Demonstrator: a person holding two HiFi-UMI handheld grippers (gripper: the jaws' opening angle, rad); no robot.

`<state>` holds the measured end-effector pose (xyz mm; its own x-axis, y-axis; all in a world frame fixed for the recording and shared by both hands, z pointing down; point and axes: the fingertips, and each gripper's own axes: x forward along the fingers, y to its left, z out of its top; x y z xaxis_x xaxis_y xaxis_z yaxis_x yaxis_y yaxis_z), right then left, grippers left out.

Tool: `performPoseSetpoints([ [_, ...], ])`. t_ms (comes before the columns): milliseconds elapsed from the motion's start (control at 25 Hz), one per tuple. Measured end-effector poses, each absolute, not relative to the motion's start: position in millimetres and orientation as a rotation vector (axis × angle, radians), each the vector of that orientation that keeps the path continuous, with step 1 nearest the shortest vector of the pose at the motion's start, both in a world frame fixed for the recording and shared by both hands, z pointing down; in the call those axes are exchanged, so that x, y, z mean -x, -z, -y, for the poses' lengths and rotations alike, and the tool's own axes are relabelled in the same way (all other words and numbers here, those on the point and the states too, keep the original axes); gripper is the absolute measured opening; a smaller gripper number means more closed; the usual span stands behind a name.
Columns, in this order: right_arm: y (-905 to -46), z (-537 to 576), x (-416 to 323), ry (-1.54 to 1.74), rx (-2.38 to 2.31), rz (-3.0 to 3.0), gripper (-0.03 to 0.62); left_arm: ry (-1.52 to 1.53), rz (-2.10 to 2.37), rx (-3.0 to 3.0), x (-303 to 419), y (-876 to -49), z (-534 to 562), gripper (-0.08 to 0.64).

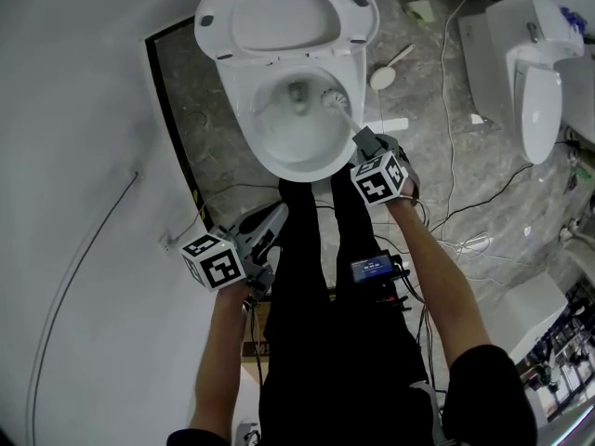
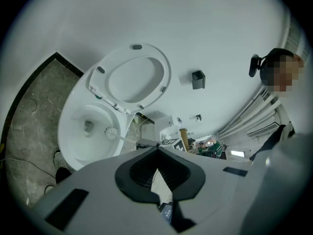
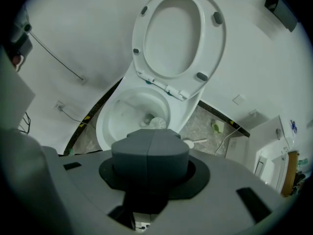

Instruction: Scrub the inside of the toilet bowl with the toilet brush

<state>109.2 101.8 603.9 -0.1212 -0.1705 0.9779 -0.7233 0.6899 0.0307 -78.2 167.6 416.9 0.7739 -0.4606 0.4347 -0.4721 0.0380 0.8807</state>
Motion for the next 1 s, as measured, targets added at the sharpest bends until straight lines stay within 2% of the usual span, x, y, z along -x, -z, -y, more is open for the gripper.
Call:
performPoseSetpoints([
  [1000,-603.7,-197.1,-103.8,-0.875,-0.534,1.590,0.160,0.002,0.766,-1.582,74.4,-421.8,-167.9,0.011],
])
